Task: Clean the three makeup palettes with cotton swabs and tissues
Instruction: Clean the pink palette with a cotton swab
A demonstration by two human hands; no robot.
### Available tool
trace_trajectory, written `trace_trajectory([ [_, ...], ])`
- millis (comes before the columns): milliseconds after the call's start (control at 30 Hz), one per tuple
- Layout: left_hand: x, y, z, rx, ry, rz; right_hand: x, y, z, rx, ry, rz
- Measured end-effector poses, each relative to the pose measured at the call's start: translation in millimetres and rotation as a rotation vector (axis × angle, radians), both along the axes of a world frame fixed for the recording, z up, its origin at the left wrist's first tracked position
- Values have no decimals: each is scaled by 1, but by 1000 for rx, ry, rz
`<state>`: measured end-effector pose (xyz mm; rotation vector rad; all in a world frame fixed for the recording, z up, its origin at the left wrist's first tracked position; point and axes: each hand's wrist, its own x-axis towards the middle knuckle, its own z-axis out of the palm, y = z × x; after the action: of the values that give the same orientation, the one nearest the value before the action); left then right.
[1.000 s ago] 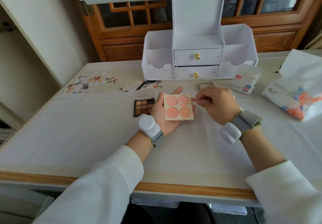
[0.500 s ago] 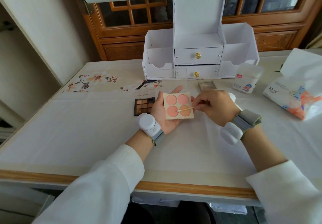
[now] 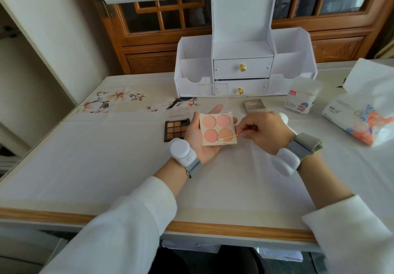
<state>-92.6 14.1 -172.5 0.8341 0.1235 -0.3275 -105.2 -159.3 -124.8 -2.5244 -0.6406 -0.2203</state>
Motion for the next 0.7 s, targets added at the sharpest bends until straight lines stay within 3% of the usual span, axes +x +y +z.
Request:
trace_trajectory([
  [467,1,0,0,-8,1,23,5,-1,-6,-10,19,7],
  [700,1,-1,-1,-63,-25,11,17,-11,-8,250,-66,-164],
])
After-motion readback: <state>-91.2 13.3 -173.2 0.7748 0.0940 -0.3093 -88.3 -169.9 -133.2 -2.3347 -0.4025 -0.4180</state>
